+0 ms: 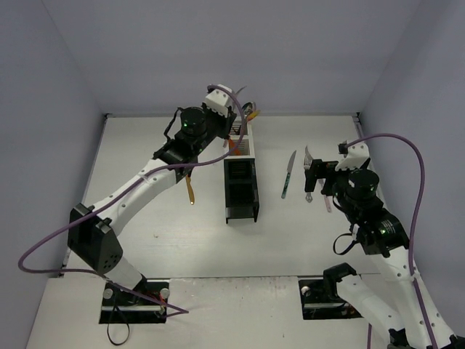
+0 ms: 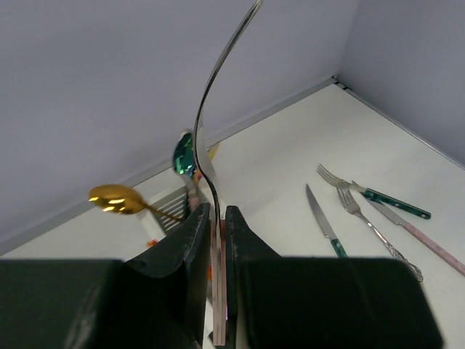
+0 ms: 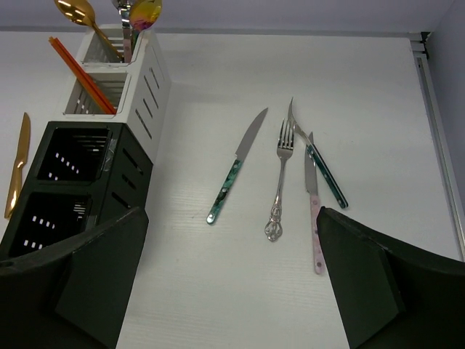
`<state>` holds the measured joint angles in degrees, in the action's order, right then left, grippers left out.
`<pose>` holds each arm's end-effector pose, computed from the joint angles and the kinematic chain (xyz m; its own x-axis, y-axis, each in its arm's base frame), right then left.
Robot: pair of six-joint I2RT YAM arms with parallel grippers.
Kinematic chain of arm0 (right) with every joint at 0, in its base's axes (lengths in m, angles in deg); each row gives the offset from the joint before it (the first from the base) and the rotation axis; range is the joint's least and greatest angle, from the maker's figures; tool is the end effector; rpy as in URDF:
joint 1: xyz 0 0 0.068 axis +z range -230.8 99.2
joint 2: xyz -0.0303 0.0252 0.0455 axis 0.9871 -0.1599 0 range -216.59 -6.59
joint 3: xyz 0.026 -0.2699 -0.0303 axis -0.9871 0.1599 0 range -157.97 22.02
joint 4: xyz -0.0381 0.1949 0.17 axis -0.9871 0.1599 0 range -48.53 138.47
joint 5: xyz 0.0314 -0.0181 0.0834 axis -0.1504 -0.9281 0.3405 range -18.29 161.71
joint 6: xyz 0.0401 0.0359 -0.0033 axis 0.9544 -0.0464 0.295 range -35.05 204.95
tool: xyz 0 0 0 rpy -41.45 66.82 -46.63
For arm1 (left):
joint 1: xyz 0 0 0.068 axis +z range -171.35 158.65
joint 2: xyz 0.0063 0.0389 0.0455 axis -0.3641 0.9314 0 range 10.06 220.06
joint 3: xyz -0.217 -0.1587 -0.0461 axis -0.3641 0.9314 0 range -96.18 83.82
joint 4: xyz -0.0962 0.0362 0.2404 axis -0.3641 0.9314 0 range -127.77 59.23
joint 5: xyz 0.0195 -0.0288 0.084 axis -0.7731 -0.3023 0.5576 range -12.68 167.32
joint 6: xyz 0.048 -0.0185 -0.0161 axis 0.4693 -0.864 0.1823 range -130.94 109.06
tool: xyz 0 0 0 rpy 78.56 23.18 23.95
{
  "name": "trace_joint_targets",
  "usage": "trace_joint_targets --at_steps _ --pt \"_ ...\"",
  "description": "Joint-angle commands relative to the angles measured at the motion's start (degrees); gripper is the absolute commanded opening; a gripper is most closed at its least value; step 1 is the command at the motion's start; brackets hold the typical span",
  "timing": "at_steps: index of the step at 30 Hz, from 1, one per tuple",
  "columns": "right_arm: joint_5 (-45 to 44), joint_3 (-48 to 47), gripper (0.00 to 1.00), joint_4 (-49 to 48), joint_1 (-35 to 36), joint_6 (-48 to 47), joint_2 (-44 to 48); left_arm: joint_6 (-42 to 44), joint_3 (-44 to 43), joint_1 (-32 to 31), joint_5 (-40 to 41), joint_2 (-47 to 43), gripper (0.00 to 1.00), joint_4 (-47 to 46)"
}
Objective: Sort the eating utensils into containers
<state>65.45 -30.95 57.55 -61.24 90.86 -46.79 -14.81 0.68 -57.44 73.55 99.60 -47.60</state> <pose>0.1457 0.0476 0.3903 -0.0776 0.0811 -0.9937 -0.2234 0.9699 0.0966 0.3036 -0.2242 0.4162 0.0052 -0.0869 -0.9962 0.6425 0.7637 -0.0632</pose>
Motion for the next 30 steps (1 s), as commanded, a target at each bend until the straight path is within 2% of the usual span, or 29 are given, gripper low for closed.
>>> trace_joint_targets --at_steps 1,6,9,20,25,30 --pt "-2.09 -2.59 1.00 -1.35 0.73 -1.12 1.49 2.84 -4.66 -1.21 -5.46 3.24 0.00 -11.14" --pt "-4.38 -2.49 1.00 0.27 1.18 -2.40 2.22 2.28 -6.49 -2.41 -8.80 7.67 0.00 -12.75" --pt "-5.63 -2.39 1.00 0.98 1.45 -3.39 2.50 2.10 -4.43 -2.95 -9.45 8.44 0.00 -14.36" --pt "-6.74 -1.00 1.00 1.37 1.97 -4.33 2.58 1.93 9.10 -3.15 -13.19 6.57 0.00 -22.48" --pt "-6.40 -0.73 1.00 1.41 2.06 -4.76 2.57 5.86 13.87 -3.64 -12.06 6.17 0.00 -25.58" --pt "-6.31 -0.35 1.00 1.56 2.06 -4.97 2.81 7.64 16.58 -3.73 -12.67 6.11 0.05 -26.24"
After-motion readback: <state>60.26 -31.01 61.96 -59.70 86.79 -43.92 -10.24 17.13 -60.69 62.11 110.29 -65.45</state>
